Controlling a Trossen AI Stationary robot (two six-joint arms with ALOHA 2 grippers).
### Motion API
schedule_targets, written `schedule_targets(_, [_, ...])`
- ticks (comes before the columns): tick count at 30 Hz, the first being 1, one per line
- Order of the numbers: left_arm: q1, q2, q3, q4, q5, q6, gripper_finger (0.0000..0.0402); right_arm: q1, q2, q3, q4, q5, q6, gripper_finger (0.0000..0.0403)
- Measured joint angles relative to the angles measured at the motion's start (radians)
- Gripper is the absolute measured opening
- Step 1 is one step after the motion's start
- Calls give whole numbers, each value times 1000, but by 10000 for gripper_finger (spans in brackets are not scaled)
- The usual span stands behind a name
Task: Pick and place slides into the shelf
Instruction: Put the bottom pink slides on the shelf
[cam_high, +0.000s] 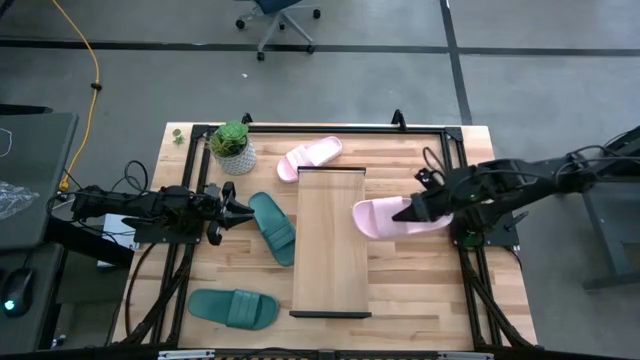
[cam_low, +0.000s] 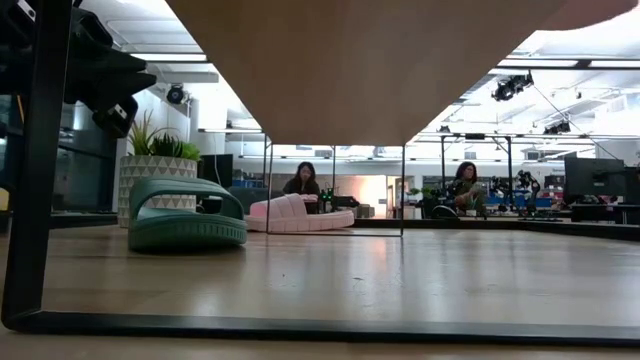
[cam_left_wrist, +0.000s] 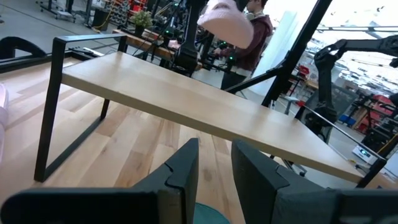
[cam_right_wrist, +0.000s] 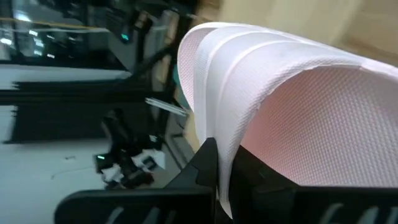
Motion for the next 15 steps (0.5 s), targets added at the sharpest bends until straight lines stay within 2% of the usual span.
schedule_targets(7, [0,0,0,0,41,0,85,91,92,0,154,141,112,0])
schedule_targets(15, [0,0,0,0,42,0,85,201,226,0,278,271,282,0])
